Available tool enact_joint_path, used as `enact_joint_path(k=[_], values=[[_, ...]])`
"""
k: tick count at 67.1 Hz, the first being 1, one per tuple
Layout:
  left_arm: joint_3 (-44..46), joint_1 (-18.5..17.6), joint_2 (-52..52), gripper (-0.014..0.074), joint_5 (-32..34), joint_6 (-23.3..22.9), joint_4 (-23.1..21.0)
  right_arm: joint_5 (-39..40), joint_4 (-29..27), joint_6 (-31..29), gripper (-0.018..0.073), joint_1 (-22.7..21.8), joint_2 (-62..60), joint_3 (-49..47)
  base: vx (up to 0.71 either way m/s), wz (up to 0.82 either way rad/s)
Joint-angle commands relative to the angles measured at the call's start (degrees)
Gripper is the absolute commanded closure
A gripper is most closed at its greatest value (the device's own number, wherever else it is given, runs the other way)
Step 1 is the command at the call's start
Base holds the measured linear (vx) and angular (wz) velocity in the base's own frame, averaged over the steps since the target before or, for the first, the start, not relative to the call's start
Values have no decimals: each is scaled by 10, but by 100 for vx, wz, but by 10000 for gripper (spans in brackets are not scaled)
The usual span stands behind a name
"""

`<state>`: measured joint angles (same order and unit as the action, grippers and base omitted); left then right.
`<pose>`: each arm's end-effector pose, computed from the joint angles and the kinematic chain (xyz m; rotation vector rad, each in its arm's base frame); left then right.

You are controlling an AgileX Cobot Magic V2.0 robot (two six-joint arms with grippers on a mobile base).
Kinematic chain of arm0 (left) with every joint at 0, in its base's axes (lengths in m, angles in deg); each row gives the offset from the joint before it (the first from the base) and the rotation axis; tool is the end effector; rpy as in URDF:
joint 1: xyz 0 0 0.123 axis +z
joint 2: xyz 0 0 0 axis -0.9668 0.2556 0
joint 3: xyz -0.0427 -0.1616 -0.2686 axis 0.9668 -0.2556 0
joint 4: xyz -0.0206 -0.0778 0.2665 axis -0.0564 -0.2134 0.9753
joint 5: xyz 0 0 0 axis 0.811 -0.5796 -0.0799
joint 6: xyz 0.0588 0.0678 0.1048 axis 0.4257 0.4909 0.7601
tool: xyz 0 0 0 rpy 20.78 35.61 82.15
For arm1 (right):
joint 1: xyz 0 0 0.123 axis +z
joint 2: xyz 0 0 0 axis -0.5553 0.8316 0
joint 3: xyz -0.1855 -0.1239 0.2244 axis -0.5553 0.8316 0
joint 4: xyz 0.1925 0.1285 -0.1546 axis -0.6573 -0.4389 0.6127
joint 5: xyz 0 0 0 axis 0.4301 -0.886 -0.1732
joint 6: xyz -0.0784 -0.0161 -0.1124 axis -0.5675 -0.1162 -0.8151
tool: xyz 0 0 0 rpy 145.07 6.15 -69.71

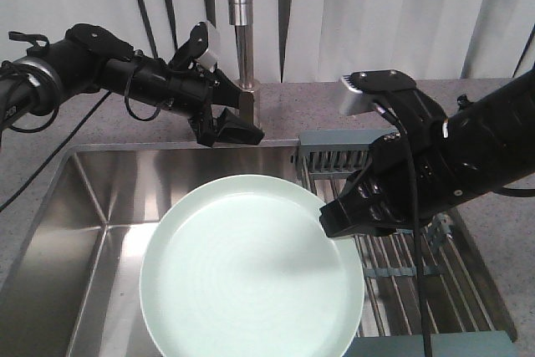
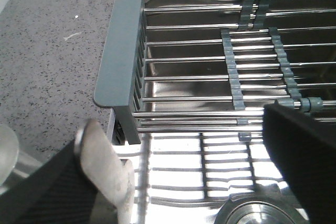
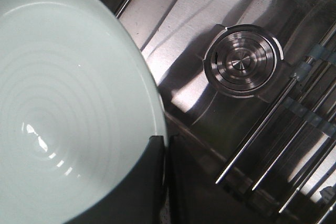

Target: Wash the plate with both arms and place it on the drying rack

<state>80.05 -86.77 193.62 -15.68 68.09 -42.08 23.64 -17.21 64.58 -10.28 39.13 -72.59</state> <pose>0.5083 -0.2208 0.2457 1.4009 1.6980 -0.8850 0.2541 0.1764 0.3262 -0.7685 2.5562 0.7192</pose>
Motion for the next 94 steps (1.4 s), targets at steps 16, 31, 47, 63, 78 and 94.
enact_joint_path(k=[16, 31, 47, 63, 78, 94], values=[[19, -2, -40, 8, -43, -25, -34, 17, -21, -3, 561, -2, -18, -14, 0, 0], [18, -6, -48, 8, -43, -36, -16, 17, -21, -3, 561, -2, -18, -14, 0, 0], [18, -19, -56, 8, -43, -47, -5, 17, -21, -3, 561, -2, -18, -14, 0, 0], [-10, -26, -80, 8, -43, -57, 9, 15, -21, -3, 561, -2, -18, -14, 0, 0], [-71, -30, -103, 8, -43, -38, 9, 14, -21, -3, 561, -2, -18, -14, 0, 0], [-69, -27, -126, 8, -40, -4, 7, 14, -21, -3, 561, -2, -18, -14, 0, 0]])
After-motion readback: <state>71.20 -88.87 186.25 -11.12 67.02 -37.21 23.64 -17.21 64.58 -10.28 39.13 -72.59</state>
